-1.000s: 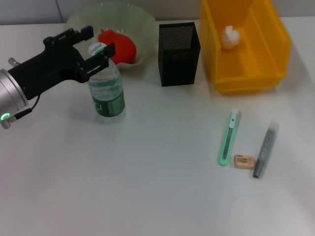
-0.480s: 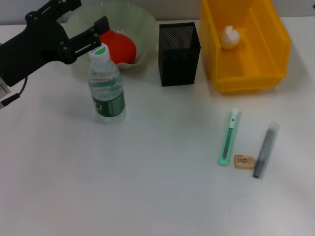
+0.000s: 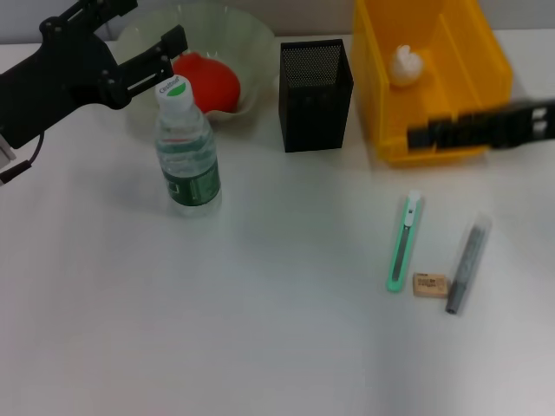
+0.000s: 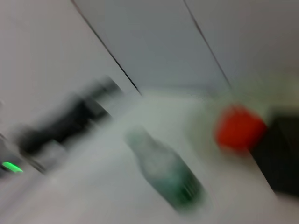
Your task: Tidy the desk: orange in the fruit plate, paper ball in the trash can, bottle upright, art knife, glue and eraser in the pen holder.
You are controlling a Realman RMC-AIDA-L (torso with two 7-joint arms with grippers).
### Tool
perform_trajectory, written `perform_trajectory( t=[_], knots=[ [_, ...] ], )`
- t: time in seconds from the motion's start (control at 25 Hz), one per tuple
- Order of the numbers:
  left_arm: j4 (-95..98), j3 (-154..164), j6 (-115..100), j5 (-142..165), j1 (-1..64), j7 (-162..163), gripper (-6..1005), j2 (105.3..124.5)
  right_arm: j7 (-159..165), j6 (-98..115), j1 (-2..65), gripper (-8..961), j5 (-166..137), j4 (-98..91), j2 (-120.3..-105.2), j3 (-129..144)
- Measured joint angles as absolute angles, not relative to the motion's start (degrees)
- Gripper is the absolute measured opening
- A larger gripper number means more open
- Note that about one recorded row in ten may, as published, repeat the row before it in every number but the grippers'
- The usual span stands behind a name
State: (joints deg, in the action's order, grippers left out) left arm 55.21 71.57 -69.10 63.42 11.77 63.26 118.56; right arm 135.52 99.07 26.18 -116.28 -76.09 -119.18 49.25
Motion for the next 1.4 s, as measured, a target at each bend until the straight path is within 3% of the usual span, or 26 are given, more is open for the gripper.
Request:
perform_trajectory(
  t=[0.36, 0.56, 0.88, 1.4],
  knots=[
    [54.79, 71.49, -67.66, 63.55, 11.89, 60.5, 802, 118.56, 161.24, 99.59, 38.35, 667, -148.48, -77.1, -119.01, 60.95],
    [53.09, 71.54, -67.38, 63.53, 12.86, 58.24, 802, 118.56, 165.04, 97.24, 47.94, 656, -158.57, -65.0, -119.26, 63.2],
    [52.38, 71.5, -67.07, 63.45, 12.96, 57.39, 802, 118.57, 166.12, 89.98, 56.33, 638, -161.07, -48.45, -119.27, 64.75],
    [50.22, 70.52, -67.38, 63.25, 13.0, 55.73, 802, 118.56, 167.37, 82.83, 59.89, 608, -162.69, -37.96, -119.31, 64.85]
  ],
)
